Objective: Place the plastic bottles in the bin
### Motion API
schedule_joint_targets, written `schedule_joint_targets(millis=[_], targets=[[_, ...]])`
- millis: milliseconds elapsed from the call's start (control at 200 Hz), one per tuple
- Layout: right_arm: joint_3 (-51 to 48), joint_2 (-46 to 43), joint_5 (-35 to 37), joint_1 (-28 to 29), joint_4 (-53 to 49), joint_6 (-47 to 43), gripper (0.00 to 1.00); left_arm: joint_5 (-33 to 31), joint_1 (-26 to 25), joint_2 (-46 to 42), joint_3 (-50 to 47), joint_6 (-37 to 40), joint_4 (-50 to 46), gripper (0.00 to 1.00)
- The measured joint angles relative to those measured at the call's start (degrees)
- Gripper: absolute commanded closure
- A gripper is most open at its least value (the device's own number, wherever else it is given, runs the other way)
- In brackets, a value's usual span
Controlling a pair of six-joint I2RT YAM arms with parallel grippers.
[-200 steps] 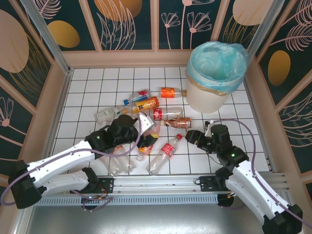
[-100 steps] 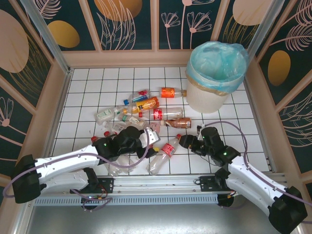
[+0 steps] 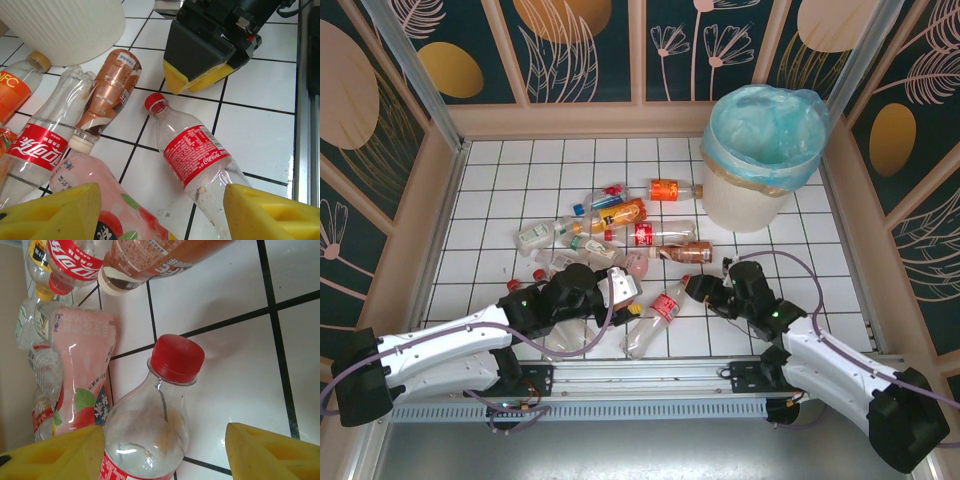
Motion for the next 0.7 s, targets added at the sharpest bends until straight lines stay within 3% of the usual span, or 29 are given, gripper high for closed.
schedule_joint_targets(millis=[701], targets=[[0.00,13.86,0.72,-3.04,12.35,3.15,0.39,-1.55,0.00,1.31,0.00,0.09,0.50,0.33]])
